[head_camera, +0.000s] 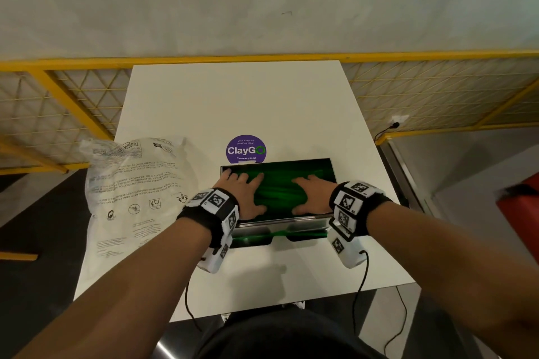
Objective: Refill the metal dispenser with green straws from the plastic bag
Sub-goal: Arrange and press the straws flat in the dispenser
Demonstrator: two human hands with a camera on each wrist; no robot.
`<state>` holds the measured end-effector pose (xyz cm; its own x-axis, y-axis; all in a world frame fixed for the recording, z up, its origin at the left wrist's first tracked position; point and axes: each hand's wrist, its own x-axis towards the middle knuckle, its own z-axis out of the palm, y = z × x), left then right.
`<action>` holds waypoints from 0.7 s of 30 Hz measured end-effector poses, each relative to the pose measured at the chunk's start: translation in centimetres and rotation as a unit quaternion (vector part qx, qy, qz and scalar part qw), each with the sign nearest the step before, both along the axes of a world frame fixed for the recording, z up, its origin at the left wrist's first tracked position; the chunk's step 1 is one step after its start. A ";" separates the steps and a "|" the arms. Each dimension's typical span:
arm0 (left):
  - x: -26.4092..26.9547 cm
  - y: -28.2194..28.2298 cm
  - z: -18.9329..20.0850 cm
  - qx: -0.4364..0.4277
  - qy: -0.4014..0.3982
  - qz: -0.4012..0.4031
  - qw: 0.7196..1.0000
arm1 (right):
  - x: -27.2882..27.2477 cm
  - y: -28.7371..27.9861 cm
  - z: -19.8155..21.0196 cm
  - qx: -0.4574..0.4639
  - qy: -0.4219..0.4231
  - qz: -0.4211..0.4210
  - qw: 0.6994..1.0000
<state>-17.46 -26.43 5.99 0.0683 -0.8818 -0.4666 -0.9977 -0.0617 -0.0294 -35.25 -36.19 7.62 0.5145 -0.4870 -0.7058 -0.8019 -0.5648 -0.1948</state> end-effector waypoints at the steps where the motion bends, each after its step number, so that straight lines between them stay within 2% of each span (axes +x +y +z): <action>1: 0.1 -0.1 0.3 0.003 0.019 0.003 1.000 | -0.1 -0.2 0.3 -0.001 -0.015 0.002 1.000; 6: 0.2 0.7 0.8 -0.036 0.124 0.016 0.992 | -1.2 0.0 1.6 -0.083 -0.107 0.021 0.991; 10: 0.2 0.9 0.6 0.000 0.109 0.005 0.994 | -1.2 0.7 0.9 -0.046 -0.040 0.056 0.997; 15: 0.2 0.8 0.7 -0.014 0.102 0.023 0.994 | -0.6 0.5 1.0 -0.065 -0.080 0.036 0.994; 18: 0.0 0.9 0.7 -0.012 0.073 0.026 0.997 | -0.7 0.5 0.7 -0.059 -0.057 0.061 0.995; 21: -0.3 0.8 0.8 -0.010 0.069 0.027 0.997 | -0.7 0.3 0.4 -0.073 -0.045 0.047 0.995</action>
<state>-17.76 -25.59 6.75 0.0520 -0.8877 -0.4576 -0.9874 -0.1142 0.1094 -35.93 -35.87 8.06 0.6204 -0.5278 -0.5802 -0.7272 -0.6642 -0.1734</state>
